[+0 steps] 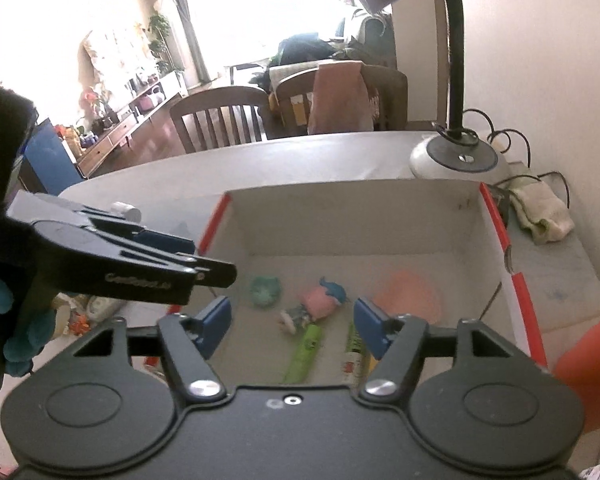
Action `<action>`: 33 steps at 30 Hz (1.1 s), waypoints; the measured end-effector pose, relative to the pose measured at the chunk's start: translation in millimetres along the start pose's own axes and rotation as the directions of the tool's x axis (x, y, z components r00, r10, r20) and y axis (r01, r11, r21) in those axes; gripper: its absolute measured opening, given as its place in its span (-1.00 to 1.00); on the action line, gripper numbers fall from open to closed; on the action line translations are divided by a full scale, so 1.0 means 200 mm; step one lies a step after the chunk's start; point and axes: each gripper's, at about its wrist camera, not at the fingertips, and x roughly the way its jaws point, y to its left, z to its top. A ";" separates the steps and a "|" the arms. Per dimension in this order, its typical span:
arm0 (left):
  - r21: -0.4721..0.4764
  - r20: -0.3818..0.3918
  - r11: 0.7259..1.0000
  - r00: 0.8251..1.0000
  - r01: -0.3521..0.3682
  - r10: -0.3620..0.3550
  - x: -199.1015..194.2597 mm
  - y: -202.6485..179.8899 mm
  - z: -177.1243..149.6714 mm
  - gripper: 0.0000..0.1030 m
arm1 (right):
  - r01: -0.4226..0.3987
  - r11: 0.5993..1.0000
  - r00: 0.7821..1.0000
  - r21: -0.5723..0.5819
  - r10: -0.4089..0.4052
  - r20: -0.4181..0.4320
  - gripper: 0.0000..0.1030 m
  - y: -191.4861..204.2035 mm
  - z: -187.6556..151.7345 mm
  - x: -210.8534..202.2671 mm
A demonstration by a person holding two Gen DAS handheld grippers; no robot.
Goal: Organize rigid objects
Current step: 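Withdraw both grippers from the box back toward the remaining items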
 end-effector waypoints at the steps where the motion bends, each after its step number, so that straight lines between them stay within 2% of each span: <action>1: -0.006 0.010 1.000 1.000 0.002 -0.002 -0.03 0.02 -0.01 -0.05 | -0.004 1.000 1.000 -0.001 0.004 0.006 0.45 0.01 0.01 -0.01; 9: -0.038 0.059 0.999 0.998 0.019 -0.017 -0.22 0.14 -0.13 -0.03 | -0.047 0.999 0.998 0.002 0.047 0.032 0.61 0.14 0.02 -0.06; 11: -0.042 0.069 0.999 0.998 0.016 -0.013 -0.26 0.17 -0.16 0.07 | -0.055 0.998 0.998 0.003 0.055 0.037 0.61 0.19 0.02 -0.06; 16: -0.047 0.094 0.999 0.995 0.019 -0.014 -0.38 0.27 -0.25 0.10 | -0.090 0.996 0.994 0.008 0.089 0.062 0.66 0.33 0.02 -0.06; 20: -0.063 0.107 0.998 0.994 0.014 -0.007 -0.45 0.36 -0.33 0.30 | -0.133 0.990 0.987 0.036 0.129 0.097 0.79 0.43 0.01 -0.06; 26: -0.096 0.116 0.995 0.993 0.004 0.007 -0.53 0.53 -0.45 0.30 | -0.139 0.989 0.985 0.044 0.134 0.110 0.82 0.59 -0.02 -0.02; 30: -0.122 0.109 0.993 0.994 -0.003 0.016 -0.57 0.66 -0.52 0.31 | -0.158 0.983 0.978 0.096 0.142 0.151 0.88 0.66 -0.05 -0.01; 33: -0.142 0.105 0.990 0.994 -0.013 0.028 -0.59 0.75 -0.57 0.36 | -0.178 0.974 0.977 0.136 0.159 0.141 0.91 0.69 -0.05 0.02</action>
